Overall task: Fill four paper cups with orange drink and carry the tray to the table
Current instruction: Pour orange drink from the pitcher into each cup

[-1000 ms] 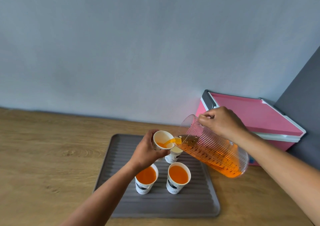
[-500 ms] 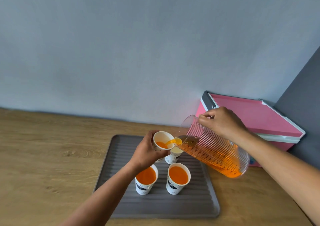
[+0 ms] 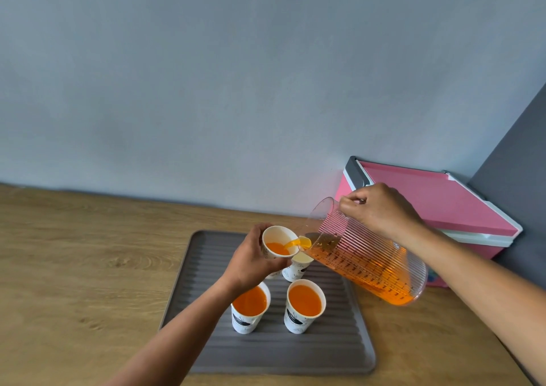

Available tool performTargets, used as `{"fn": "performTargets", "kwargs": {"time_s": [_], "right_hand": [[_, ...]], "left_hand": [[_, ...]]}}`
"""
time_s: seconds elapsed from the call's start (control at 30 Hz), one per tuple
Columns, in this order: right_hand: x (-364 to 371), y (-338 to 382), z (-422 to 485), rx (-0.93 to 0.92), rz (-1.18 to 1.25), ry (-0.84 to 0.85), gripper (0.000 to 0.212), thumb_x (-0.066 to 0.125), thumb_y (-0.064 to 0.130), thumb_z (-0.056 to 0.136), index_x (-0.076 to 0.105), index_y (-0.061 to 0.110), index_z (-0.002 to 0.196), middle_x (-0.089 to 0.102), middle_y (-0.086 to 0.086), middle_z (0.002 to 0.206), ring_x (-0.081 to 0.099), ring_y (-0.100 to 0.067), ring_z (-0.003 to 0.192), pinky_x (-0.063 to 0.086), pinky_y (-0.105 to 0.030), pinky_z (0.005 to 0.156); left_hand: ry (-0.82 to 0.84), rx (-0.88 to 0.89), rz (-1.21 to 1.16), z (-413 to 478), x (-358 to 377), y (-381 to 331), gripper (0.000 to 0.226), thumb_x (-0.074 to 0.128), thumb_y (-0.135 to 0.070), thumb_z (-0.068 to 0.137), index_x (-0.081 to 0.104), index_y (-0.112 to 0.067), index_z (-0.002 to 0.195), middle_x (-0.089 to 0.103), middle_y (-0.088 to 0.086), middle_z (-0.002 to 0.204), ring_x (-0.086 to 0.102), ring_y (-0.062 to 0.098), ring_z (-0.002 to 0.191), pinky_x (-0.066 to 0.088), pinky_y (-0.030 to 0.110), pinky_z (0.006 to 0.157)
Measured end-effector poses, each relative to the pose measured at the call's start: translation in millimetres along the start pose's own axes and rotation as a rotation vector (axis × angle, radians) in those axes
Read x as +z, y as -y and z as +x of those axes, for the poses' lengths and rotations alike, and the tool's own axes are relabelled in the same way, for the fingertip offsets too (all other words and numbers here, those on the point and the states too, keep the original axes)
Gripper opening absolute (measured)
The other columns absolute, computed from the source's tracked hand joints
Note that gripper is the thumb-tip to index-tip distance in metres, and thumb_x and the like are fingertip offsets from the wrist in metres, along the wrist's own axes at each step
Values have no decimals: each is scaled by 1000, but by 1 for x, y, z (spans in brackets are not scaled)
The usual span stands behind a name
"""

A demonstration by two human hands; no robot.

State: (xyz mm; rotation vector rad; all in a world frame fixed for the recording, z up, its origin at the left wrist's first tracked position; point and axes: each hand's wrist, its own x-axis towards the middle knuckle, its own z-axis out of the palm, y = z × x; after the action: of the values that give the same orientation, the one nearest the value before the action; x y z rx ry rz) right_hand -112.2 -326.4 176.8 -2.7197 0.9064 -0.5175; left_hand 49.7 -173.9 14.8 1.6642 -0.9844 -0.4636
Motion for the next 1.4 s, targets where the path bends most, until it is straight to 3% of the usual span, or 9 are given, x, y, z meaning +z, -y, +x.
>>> {"fn": "performTargets", "kwargs": {"time_s": [0.07, 0.23, 0.43, 0.63, 0.77, 0.97, 1.1, 1.3, 1.4], "right_hand": [[1, -1, 1, 2, -5, -1, 46, 57, 39, 91, 50, 25, 48, 51, 26, 39, 45, -6, 46, 36, -23, 56], [4, -5, 4, 19, -23, -3, 44, 56, 44, 89, 58, 21, 52, 67, 8, 60, 55, -9, 49, 45, -25, 57], [6, -6, 6, 23, -53, 8, 42, 56, 44, 90, 64, 18, 58, 73, 7, 72, 52, -5, 45, 46, -23, 55], [6, -3, 6, 32, -36, 16, 41, 55, 44, 89, 58, 24, 53, 73, 12, 76, 54, -4, 48, 49, -25, 59], [5, -2, 6, 27, -10, 17, 46, 57, 40, 91, 51, 25, 48, 59, 17, 52, 43, -3, 44, 38, -22, 56], [9, -4, 8, 43, -27, 29, 35, 55, 45, 89, 62, 29, 59, 72, 17, 84, 58, -2, 54, 48, -24, 62], [10, -5, 9, 43, -47, 34, 40, 54, 46, 89, 65, 22, 60, 75, 12, 85, 60, -5, 53, 51, -26, 62], [10, -3, 9, 53, -59, 40, 36, 55, 48, 90, 66, 26, 65, 76, 12, 97, 54, 0, 50, 49, -24, 62], [10, -3, 8, 63, -74, 42, 34, 54, 50, 89, 72, 26, 73, 76, 12, 96, 61, -3, 54, 58, -31, 66]], "left_hand": [[1, -1, -1, 0, 0, -1, 73, 85, -35, 69, 40, -35, 126, 54, -19, 114, 57, 1, 101, 46, 12, 78], [3, -5, -10, -1, 0, -1, 72, 85, -36, 69, 40, -35, 125, 54, -18, 114, 57, 3, 101, 46, 12, 78], [-3, -14, -16, -2, 0, -1, 71, 85, -35, 69, 39, -37, 123, 54, -18, 113, 57, 5, 102, 45, 11, 76], [-8, -34, -34, -2, 0, 1, 70, 85, -34, 69, 39, -36, 123, 54, -19, 112, 57, 2, 99, 45, 11, 74], [-6, -47, -45, -1, 0, 1, 71, 85, -35, 69, 40, -35, 123, 56, -15, 114, 57, 3, 100, 45, 12, 74], [-7, -53, -39, -2, 0, 1, 70, 85, -33, 70, 38, -35, 122, 53, -19, 110, 56, -1, 97, 44, 10, 71], [-5, -61, -50, -2, 0, 0, 70, 85, -32, 70, 39, -34, 122, 53, -22, 107, 56, -3, 96, 44, 9, 70], [-9, -73, -61, -3, 0, 1, 70, 85, -31, 70, 39, -34, 122, 53, -22, 106, 56, -3, 96, 44, 9, 69], [-3, -75, -67, -3, 0, 1, 70, 85, -31, 70, 39, -34, 123, 53, -21, 107, 56, -1, 96, 44, 10, 70]]}}
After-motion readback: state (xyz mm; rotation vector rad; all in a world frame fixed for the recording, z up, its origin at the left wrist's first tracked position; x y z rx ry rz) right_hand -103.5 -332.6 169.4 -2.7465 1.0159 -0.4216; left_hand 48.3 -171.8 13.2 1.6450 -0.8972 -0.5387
